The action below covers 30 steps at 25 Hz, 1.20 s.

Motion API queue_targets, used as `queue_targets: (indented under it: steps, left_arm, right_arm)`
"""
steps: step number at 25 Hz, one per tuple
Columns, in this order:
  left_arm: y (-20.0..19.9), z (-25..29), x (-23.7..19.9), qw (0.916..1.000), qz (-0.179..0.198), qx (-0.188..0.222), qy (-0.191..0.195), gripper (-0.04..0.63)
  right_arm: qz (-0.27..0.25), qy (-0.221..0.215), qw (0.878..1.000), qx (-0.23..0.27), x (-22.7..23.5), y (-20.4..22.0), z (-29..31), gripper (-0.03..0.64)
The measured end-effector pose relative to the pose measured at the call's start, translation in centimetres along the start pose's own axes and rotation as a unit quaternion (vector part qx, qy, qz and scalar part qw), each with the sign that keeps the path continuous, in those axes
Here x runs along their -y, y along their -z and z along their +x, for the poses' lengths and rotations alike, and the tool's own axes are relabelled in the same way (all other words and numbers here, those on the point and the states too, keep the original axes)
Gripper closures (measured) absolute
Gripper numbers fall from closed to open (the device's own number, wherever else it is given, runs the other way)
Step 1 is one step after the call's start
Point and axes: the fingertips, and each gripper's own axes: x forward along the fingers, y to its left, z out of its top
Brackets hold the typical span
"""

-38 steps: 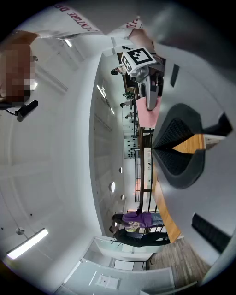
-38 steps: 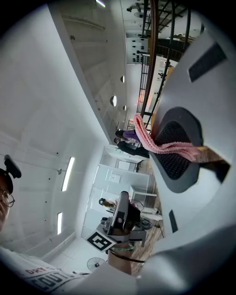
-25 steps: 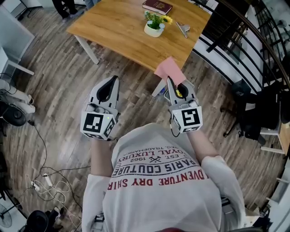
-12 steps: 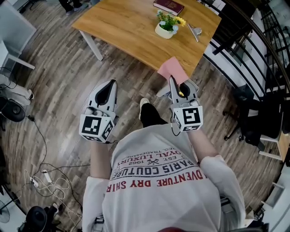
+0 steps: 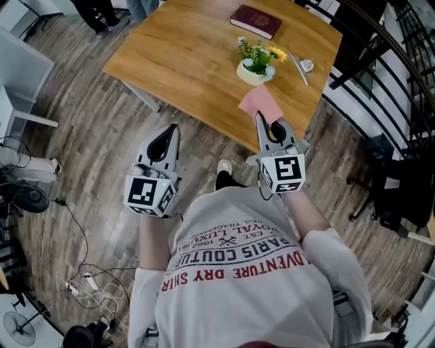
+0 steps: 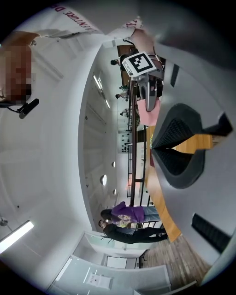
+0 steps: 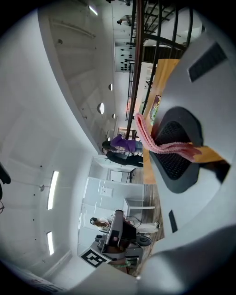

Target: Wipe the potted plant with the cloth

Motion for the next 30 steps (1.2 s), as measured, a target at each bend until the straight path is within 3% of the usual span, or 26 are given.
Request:
queue_targets:
  steps: [8, 14, 21, 25, 30]
  left_arm:
    - [-0.9, 13.1, -4.4, 0.9980, -0.004, -0.014, 0.061, 0.578]
    - [0.1, 20.1, -4.1, 0.9918, -0.003, -0.045, 0.119, 0.578]
    - [2.2, 27.7, -3.3, 0.9756, -0.006, -0.080, 0.205, 0.578]
    - [3.5, 30.5, -2.1, 0.9561, -0.003, -0.101, 0.275, 0.578]
    - [6.6, 33.7, -2.2, 0.9379, 0.008, -0.136, 0.319, 0.578]
  right_arm:
    - [0.025, 0.043, 0.999, -0.012, 7.0, -0.2, 9.7, 0.581]
    - [0.038, 0.086, 0.995, -0.035, 11.3, 0.8, 11.7, 0.581]
    - [0.065, 0.168, 0.981, -0.076, 16.4, 3.5, 12.2, 0.581]
    - [0.076, 0.228, 0.965, -0.107, 17.8, 4.7, 11.0, 0.581]
    - [0.077, 0.264, 0.948, -0.159, 19.5, 8.7, 11.9, 0.581]
